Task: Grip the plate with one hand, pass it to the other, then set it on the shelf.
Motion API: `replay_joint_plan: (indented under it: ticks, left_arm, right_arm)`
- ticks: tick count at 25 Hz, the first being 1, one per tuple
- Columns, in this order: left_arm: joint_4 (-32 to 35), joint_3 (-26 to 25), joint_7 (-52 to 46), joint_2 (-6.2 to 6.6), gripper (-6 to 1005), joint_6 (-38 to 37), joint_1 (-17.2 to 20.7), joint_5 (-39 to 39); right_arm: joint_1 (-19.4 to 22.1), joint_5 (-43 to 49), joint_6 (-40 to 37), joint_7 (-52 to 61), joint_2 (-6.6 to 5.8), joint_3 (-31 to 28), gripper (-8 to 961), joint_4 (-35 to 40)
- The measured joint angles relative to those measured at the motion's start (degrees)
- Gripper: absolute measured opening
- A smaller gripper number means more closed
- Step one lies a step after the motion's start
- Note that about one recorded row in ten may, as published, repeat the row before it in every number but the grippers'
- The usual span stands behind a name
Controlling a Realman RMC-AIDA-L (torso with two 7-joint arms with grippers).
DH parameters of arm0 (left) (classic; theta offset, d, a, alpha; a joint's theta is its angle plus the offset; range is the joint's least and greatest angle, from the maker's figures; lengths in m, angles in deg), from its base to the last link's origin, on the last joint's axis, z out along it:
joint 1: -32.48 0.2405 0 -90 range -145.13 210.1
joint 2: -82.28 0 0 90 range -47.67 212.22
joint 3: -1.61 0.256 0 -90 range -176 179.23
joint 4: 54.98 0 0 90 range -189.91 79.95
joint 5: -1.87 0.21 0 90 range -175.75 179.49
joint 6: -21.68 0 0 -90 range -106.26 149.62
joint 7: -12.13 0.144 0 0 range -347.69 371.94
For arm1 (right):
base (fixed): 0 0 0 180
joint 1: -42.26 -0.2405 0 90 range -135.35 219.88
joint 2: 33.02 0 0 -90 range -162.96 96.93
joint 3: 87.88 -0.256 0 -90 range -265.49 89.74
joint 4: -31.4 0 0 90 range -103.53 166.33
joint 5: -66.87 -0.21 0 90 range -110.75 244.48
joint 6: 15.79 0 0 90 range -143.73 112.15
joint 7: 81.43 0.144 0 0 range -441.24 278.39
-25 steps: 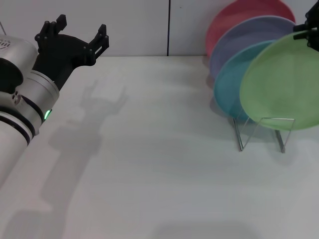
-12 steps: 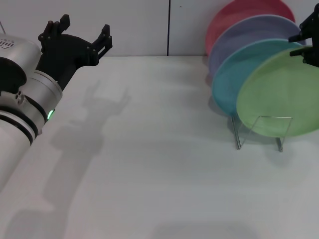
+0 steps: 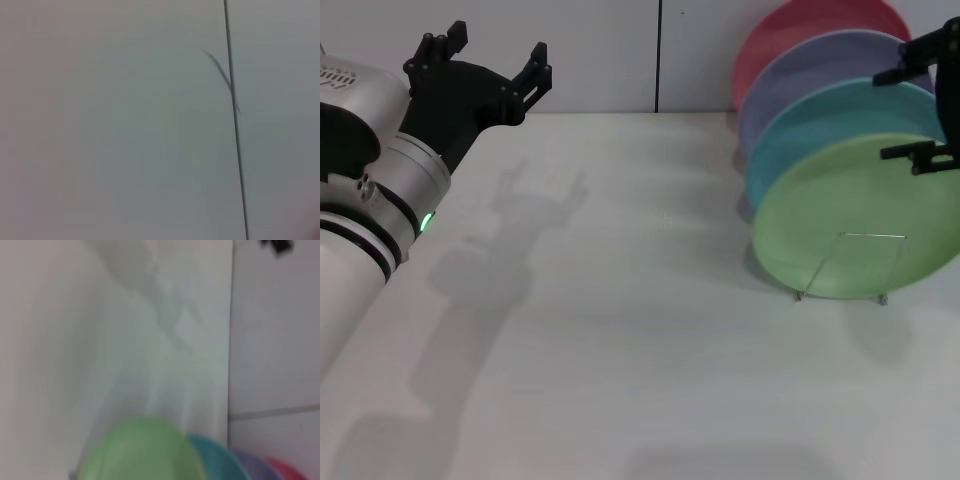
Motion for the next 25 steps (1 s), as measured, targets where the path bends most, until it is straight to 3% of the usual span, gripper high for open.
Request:
replay_joint_plan:
  ticks: [3, 4, 5, 7, 8, 9, 10, 13, 16, 21, 25]
  left_arm:
    - [-0.1, -0.2, 0.3, -0.05, 866, -0.2, 0.1, 0.2]
    - [-0.2, -0.2, 0.4, -0.05, 866, -0.5, 0.2, 0.2]
    - [-0.3, -0.2, 0.5, -0.05, 866, -1.1, 0.5, 0.3]
    - [-0.2, -0.4, 0.5, 0.00, 866, -2.5, 1.0, 0.4]
    - [0.1, -0.4, 0.6, 0.05, 866, -3.6, 1.5, 0.4]
    - [0.3, -0.5, 0.6, 0.12, 866, -4.9, 2.1, 0.4]
    - [0.6, -0.5, 0.6, 0.13, 866, -6.2, 2.7, 0.4]
    - [2.4, -0.4, 0.6, 0.13, 866, -10.9, 3.6, 0.4]
    - [6.3, -0.1, 0.3, 0.16, 866, -17.0, 3.7, 0.5]
    - [17.0, 0.8, -2.5, -0.09, 866, -30.1, 1.9, 0.5]
    - [32.0, 2.7, -11.5, -0.17, 866, -45.2, -2.3, 0.5]
  right_arm:
    - [0.2, -7.4, 2.0, 4.0, 0.00, -4.3, 541, 0.3]
    - [2.0, -14.6, 7.4, 5.8, 0.00, -9.1, 598, -0.6]
    - [2.0, -14.6, 7.4, 5.8, 0.00, -9.1, 605, -0.6]
    - [5.8, -24.7, 12.7, 6.1, -0.01, -14.2, 618, -3.7]
    - [8.7, -31.4, 15.3, 5.3, 0.00, -17.2, 625, -6.7]
    - [14.8, -47.6, 19.6, 0.8, -0.16, -20.6, 625, -14.9]
    - [14.8, -47.6, 19.6, 0.8, -0.16, -20.6, 625, -14.9]
    - [24.1, -75.6, 19.4, -15.5, -0.46, -20.8, 625, -35.0]
    - [28.5, -99.1, 10.5, -37.4, -0.28, -18.3, 625, -57.5]
    - [24.0, -119.8, -2.1, -54.9, -0.76, -21.0, 625, -93.7]
    - [20.7, -124.6, -3.2, -63.6, -0.62, -25.7, 625, -110.3]
